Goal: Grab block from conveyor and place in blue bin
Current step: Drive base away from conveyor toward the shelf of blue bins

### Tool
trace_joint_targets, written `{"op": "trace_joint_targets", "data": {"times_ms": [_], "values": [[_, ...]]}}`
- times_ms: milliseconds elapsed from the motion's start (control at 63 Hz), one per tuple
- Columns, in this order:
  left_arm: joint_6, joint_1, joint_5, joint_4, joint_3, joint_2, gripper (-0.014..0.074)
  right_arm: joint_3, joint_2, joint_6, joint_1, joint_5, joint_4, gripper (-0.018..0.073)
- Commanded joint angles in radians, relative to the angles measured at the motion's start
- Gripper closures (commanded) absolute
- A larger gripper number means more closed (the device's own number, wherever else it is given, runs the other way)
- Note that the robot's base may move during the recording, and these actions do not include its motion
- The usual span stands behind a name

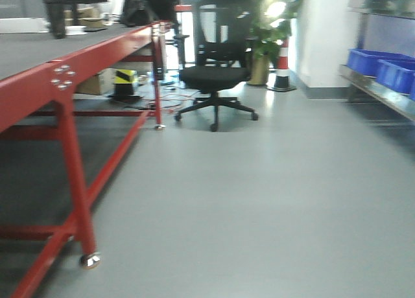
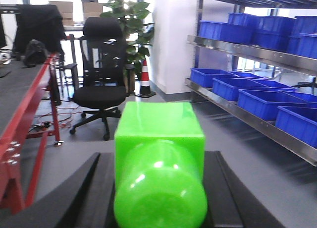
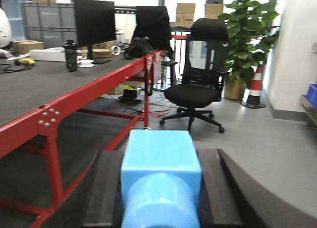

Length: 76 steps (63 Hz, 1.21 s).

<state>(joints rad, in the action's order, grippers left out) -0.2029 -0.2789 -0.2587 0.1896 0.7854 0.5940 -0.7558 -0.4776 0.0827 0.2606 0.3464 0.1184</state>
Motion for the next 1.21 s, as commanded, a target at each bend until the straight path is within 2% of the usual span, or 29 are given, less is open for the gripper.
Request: {"op": "trace_joint_targets", "data": {"times_ms": [0, 1191], "values": [[-0.003, -0.006, 0.016, 0.009, 0.003, -0.004, 0.0707, 0.001, 0.003, 0.005, 0.002, -0.013, -0.003, 0.0721], [-0.003, -0.006, 0.016, 0.009, 0.003, -0.004, 0.0707, 0.001, 0.003, 0.005, 0.002, -0.013, -0.003, 0.0721]]}}
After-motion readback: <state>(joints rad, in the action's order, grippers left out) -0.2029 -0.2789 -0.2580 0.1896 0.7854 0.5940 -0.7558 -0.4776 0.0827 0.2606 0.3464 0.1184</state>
